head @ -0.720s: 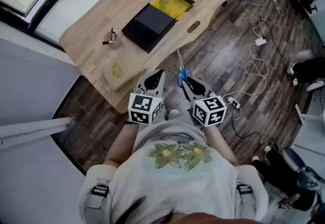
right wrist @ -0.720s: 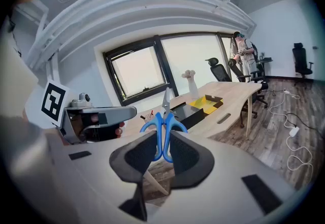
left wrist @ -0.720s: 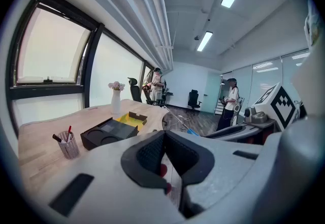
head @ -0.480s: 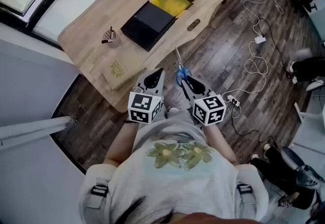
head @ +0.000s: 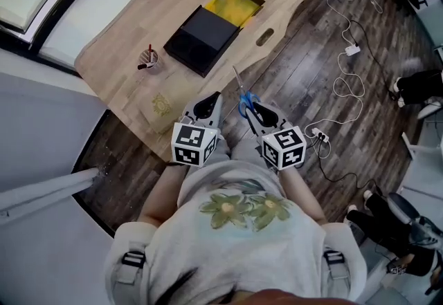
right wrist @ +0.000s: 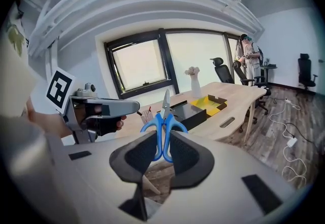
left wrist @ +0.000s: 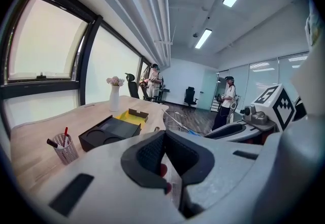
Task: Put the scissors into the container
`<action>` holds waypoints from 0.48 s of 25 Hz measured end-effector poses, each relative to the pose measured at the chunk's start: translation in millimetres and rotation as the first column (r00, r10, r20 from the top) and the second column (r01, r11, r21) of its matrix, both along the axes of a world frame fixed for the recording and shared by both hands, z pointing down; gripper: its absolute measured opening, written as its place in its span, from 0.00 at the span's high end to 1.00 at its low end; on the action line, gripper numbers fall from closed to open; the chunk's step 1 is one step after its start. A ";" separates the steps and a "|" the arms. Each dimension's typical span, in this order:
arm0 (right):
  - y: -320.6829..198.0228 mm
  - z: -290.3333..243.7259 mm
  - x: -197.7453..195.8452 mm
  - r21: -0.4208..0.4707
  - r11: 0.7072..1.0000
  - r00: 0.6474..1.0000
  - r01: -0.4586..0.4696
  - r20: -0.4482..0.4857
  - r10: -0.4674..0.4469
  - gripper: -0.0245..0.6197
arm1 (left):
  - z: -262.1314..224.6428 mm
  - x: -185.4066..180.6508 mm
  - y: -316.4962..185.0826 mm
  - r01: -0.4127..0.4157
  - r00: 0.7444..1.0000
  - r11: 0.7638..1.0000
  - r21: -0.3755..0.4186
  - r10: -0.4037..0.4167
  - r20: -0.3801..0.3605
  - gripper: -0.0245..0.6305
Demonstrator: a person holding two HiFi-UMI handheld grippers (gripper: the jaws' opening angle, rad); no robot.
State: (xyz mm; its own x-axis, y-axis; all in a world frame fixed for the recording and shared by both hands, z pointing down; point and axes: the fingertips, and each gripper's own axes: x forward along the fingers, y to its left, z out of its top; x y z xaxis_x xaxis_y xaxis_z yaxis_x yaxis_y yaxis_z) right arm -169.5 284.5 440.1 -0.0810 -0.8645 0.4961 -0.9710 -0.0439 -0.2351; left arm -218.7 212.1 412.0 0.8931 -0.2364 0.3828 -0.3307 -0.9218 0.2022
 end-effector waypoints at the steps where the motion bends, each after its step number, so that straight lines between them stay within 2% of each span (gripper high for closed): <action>1: -1.9 -0.4 1.3 0.000 1.000 1.000 -0.005 -0.008 0.005 0.84 | 0.1 2.0 -2.4 -0.008 1.000 1.000 -0.001 0.008 -0.002 0.95; 5: -8.0 2.1 12.4 0.000 0.999 0.999 -0.043 -0.032 0.043 0.84 | 3.7 14.1 -10.1 -0.040 0.999 0.999 -0.006 0.040 -0.010 0.95; 12: -16.6 7.9 33.0 -0.019 0.996 0.996 -0.086 -0.021 0.086 0.84 | 11.0 35.4 -16.6 -0.086 0.996 0.996 -0.032 0.086 0.001 0.95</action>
